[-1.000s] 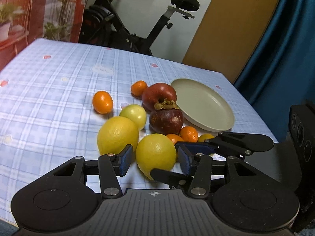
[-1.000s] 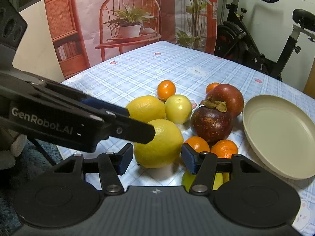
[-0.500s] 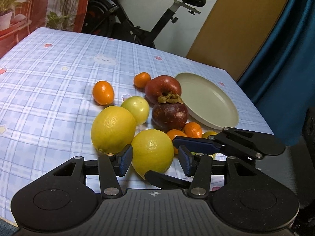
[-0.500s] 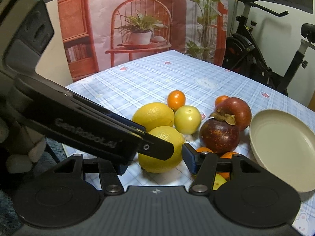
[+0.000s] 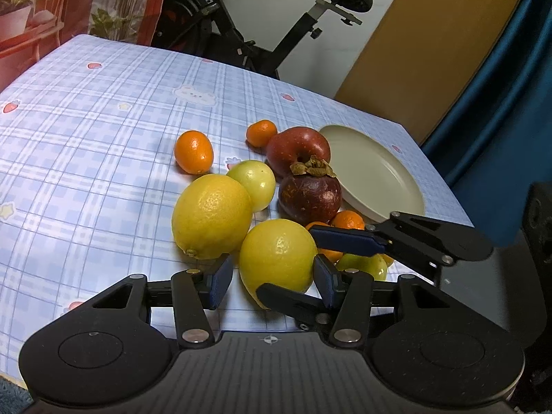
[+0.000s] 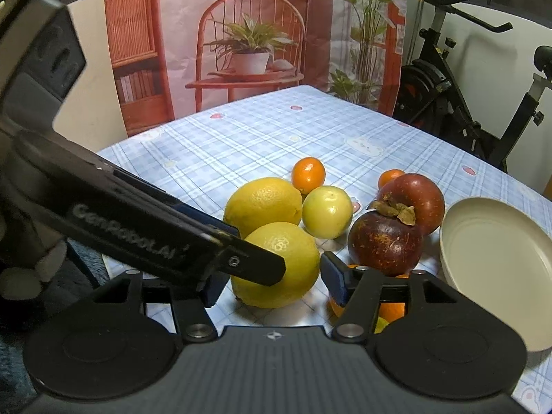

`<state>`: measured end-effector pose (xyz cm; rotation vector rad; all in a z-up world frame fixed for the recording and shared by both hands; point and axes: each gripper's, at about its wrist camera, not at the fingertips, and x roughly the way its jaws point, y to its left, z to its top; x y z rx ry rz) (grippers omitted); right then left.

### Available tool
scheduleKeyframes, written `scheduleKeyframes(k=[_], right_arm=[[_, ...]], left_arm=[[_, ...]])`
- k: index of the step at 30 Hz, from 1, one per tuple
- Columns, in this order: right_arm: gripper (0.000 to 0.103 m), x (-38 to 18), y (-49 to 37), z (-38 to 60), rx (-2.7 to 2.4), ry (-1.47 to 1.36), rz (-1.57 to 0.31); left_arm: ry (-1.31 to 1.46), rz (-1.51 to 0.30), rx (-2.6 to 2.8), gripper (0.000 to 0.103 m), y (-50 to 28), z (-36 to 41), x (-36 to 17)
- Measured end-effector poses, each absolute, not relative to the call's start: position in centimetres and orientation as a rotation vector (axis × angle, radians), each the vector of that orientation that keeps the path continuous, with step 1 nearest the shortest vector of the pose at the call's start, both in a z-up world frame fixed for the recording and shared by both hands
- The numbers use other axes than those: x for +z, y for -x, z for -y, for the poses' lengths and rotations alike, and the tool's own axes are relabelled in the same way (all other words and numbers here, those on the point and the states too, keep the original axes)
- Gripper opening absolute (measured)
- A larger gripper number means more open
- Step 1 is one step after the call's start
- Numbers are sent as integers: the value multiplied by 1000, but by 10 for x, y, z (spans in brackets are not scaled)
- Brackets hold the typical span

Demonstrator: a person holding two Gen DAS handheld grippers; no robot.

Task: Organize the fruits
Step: 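Close the left gripper on the yellow lemon and lift it, then carry the lemon with the left gripper over the beige plate and lower it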

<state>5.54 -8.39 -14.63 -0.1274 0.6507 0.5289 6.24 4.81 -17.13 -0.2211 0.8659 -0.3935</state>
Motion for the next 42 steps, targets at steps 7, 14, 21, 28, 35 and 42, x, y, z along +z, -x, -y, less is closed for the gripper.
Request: scheduleKeyframes(k=[7, 14, 21, 28, 35, 42], right_arm=[[65, -156, -64, 80, 529, 145, -685], [64, -158, -60, 84, 524, 121, -675], [64, -158, -52, 87, 519, 91, -660], [64, -160, -50, 88, 515, 92, -658], [64, -158, -46, 88, 510, 94, -654], [64, -138, -38, 98, 484, 68, -573]], left_arm=[[218, -864, -394, 55, -62, -49, -171], [203, -867, -414, 56, -62, -45, -173], [195, -879, -437, 56, -63, -41, -179], [194, -873, -442, 56, -62, -41, -180], [178, -868, -446, 56, -59, -39, -178], [107, -784, -479, 56, -59, -24, -148]])
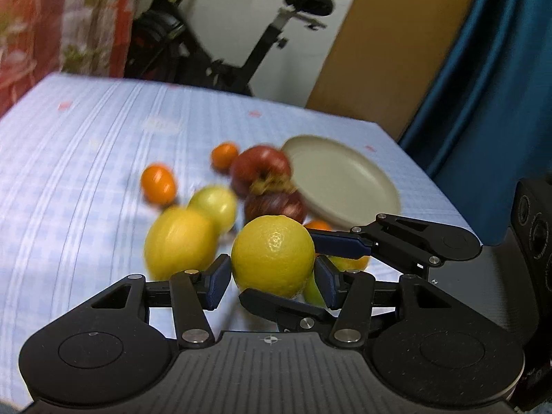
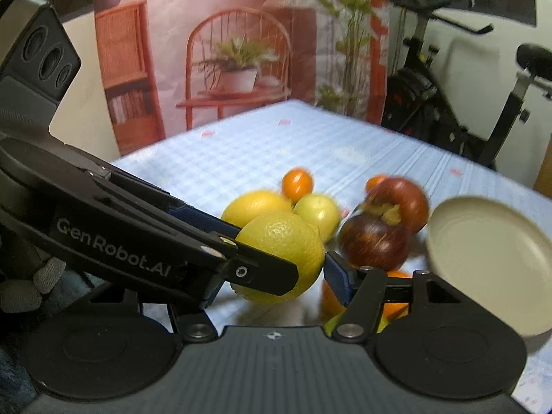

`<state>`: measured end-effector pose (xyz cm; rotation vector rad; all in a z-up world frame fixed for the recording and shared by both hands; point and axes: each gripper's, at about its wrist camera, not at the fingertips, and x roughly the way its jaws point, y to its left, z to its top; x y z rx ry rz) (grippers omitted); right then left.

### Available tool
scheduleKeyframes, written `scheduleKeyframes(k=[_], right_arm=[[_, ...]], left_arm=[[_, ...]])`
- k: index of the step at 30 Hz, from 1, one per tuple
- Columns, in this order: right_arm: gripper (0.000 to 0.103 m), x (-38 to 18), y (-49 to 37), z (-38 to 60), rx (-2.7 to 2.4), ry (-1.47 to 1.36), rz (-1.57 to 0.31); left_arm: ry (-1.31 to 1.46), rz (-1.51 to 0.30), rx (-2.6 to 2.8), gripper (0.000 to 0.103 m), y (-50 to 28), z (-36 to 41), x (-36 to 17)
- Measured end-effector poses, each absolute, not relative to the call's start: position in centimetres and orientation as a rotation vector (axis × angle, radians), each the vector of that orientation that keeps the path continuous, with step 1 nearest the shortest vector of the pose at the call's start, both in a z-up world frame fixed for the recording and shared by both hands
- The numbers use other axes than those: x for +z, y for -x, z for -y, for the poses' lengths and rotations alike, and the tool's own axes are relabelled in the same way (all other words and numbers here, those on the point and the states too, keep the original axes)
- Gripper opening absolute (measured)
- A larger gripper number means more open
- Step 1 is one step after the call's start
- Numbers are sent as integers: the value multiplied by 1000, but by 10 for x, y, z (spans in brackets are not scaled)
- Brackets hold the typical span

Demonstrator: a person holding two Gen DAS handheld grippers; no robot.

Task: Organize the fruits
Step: 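Carry the lemon with the left gripper over the beige plate and lower it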

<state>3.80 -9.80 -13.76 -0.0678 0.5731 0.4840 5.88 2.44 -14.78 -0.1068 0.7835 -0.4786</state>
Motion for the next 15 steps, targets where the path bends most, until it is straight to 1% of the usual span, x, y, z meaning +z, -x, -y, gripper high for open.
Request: scheduleKeyframes(k=[6, 11, 15], right_arm=[[64, -120, -41, 131, 408, -25, -508], [64, -117, -52, 163, 332, -81, -519], [64, -119, -61, 187, 280, -120, -527]], left_arm=[[6, -749, -552, 56, -84, 12, -122], [-87, -746, -628, 56, -109, 48, -118], [-103, -761, -655, 56, -127, 69, -122]])
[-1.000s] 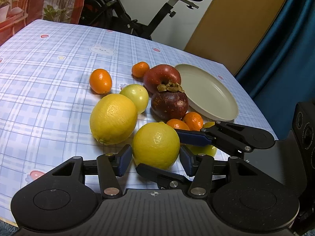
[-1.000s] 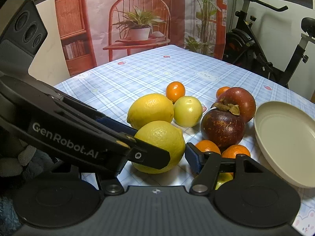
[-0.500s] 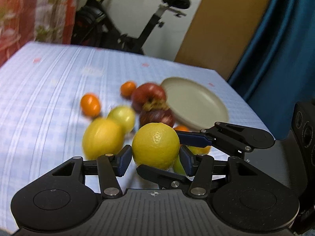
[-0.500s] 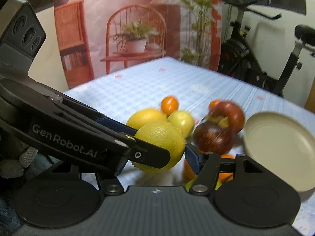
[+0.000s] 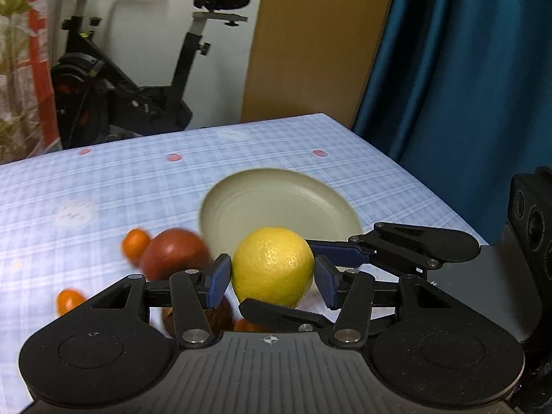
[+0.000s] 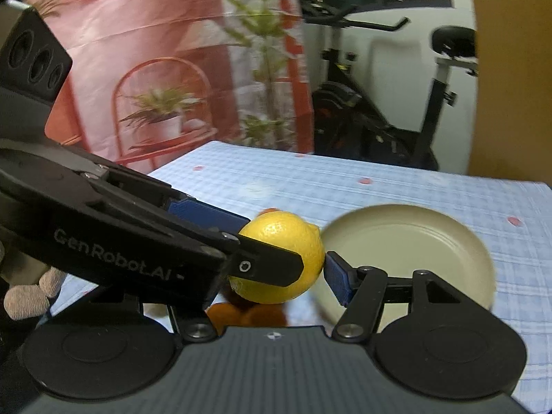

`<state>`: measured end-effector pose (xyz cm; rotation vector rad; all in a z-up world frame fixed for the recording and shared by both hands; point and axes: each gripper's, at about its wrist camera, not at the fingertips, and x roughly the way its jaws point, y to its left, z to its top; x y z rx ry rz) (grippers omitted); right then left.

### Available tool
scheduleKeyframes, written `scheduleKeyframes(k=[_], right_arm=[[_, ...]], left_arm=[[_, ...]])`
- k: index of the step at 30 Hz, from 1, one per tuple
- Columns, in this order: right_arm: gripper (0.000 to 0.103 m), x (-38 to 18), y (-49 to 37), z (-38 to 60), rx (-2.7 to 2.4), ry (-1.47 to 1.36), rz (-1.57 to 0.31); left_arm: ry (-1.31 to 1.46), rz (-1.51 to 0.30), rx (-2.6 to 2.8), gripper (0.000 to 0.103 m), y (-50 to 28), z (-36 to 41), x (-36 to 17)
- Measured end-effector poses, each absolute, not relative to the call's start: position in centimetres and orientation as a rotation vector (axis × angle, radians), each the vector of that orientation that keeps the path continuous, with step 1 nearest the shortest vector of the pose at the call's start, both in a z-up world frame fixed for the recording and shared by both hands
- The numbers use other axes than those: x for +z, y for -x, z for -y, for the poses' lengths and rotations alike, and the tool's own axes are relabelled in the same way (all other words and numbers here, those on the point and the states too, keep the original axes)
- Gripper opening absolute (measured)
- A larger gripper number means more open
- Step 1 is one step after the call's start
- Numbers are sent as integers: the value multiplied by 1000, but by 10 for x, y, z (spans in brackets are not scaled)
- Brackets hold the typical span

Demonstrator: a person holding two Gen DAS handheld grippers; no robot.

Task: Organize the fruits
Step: 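Carry the lemon with the left gripper over the beige plate and lower it, then open the left gripper to release the lemon and pull back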

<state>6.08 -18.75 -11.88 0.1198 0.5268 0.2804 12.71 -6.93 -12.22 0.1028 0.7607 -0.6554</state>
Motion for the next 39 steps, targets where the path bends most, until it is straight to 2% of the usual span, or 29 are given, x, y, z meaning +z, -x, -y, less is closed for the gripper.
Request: scheduleKeyframes(k=[13, 20, 29, 39], right_arm=[[63, -148, -107, 230, 243, -189, -577], [63, -157, -125, 231, 254, -183, -576], [63, -161, -140, 223, 259, -154, -584], [64, -141, -108, 230, 191, -189, -538]], left_arm=[[-94, -855, -610, 56, -181, 98, -152], [-115, -846, -572, 56, -206, 106, -159], [-163, -798, -511, 55, -205, 110, -158], [-126, -718, -532, 56, -171, 86, -123]])
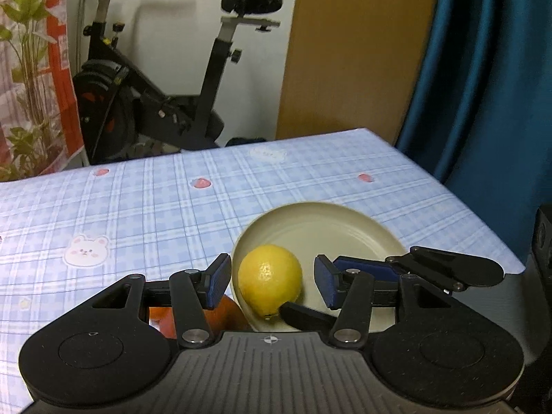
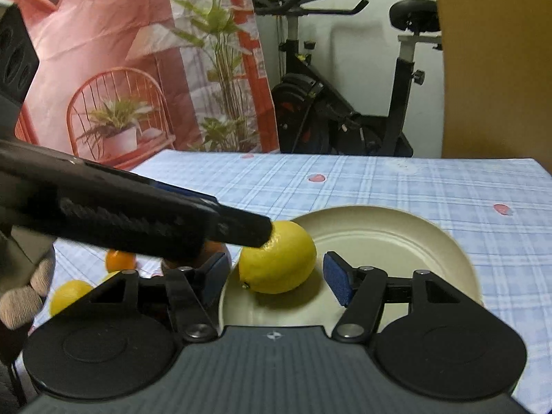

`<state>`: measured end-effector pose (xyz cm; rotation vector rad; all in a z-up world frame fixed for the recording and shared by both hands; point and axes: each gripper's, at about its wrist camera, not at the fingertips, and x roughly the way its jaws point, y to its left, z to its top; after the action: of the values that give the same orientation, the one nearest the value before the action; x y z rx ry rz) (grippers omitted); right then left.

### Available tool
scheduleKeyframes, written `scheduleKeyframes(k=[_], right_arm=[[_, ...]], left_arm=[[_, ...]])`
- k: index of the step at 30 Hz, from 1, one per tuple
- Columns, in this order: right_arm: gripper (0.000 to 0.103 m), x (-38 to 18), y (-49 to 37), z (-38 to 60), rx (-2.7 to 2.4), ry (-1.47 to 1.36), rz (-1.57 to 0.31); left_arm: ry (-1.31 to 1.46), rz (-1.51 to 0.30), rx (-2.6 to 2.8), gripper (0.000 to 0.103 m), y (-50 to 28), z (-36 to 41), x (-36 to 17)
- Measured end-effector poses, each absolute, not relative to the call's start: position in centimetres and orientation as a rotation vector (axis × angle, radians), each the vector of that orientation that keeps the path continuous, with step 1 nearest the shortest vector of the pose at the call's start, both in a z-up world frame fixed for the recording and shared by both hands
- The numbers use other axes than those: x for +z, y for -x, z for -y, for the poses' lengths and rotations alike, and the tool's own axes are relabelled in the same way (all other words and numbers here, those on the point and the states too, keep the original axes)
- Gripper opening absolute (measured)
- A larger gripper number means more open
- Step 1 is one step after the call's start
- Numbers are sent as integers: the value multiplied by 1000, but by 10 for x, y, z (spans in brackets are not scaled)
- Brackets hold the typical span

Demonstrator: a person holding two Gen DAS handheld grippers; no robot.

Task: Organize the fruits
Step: 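Open the left gripper to release the lemon and pull back, then move the left gripper toward the green lime in the pile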

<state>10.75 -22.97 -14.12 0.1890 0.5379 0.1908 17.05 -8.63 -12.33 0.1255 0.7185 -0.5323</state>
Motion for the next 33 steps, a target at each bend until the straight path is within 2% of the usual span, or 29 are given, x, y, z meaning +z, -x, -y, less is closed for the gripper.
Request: scheduleKeyframes(k=[13, 24, 33], right_arm=[[63, -128, -45, 210, 222, -185, -488], [59, -134, -12, 167, 321, -39, -546], [57, -137, -8, 185, 239, -75, -554]], left_arm=[[-75, -663, -481, 56, -99, 37, -115], [94, -719, -433, 55, -67, -7, -133], [68, -697, -459, 54, -56, -2, -140]])
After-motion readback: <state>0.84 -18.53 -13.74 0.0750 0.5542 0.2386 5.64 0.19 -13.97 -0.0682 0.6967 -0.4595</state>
